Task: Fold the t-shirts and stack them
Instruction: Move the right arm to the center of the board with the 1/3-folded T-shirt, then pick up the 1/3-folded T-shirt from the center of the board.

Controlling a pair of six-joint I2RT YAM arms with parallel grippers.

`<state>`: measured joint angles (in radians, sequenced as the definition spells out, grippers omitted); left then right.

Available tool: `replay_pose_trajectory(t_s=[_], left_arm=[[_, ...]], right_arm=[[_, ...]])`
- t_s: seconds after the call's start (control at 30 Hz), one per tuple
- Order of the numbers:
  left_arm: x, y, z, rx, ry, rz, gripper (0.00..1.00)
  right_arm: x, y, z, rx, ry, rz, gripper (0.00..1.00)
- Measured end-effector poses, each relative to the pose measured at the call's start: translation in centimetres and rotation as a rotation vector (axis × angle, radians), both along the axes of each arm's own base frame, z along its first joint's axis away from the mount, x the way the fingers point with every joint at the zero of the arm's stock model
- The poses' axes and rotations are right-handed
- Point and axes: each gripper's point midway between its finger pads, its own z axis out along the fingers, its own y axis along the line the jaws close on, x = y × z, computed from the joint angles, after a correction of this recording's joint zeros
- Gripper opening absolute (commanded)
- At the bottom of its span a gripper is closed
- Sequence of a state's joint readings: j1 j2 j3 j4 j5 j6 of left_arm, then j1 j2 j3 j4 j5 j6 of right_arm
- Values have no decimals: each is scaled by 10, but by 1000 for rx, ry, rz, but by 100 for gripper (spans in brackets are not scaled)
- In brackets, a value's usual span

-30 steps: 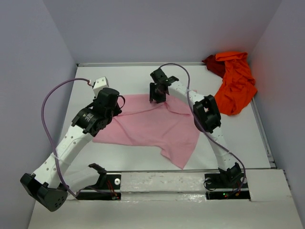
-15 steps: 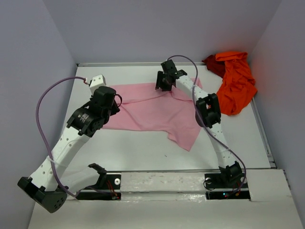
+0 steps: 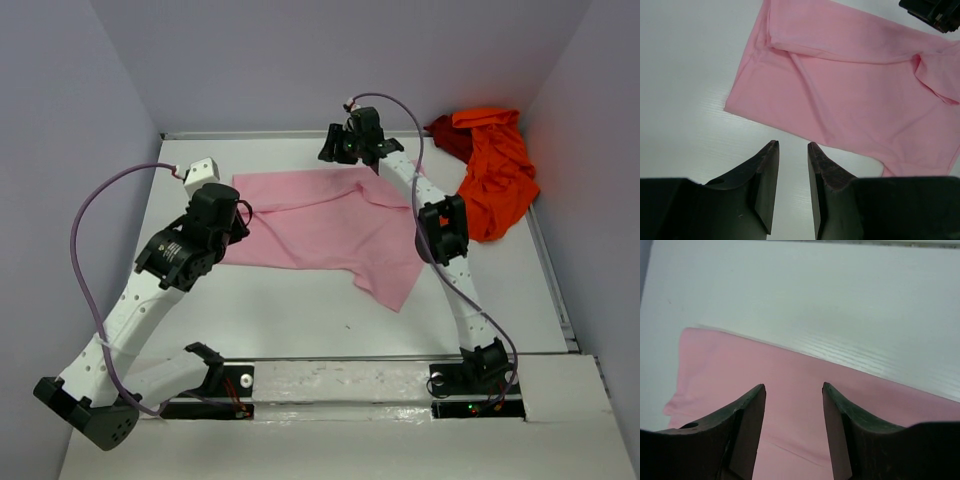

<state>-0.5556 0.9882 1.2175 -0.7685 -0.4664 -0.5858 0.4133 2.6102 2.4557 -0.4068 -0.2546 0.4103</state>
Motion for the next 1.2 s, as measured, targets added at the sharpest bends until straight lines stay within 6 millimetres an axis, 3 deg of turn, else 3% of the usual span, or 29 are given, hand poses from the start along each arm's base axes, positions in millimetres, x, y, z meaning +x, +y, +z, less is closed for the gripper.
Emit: replay_pose_trajectory(t_s=[0.1, 0.2, 0.27, 0.33, 0.43, 0.5, 0.67, 0.8, 0.97, 1.2], left_arm=[[2, -1, 0, -4, -7, 0, 39], [5, -3, -5, -4, -4, 3, 39], [10, -6, -10, -6, 0, 5, 39], [14, -9, -18, -3, 15, 6, 39], [22, -16, -29, 4, 45, 2, 39], [28, -22, -38, 9, 68, -7, 39], [38, -33, -47, 4, 83, -24, 39], [43, -36, -50, 7, 84, -23, 39], [51, -38, -60, 34, 99, -15, 39], [58, -40, -67, 49, 112, -13, 39]], right_arm=[[-6, 5, 34, 25, -53, 15, 53], [-31, -4, 72, 20, -76, 2, 50], [-68, -19, 94, 8, -67, -30, 50], [-116, -36, 116, 11, -65, -55, 51], [-183, -57, 123, 26, -36, -85, 51], [-221, -70, 110, 14, 3, -96, 51], [-317, -112, 29, -89, 231, -149, 51], [-365, -150, -7, -180, 356, -223, 52], [-400, -178, -22, -223, 432, -303, 52], [-425, -195, -45, -288, 545, -351, 54]])
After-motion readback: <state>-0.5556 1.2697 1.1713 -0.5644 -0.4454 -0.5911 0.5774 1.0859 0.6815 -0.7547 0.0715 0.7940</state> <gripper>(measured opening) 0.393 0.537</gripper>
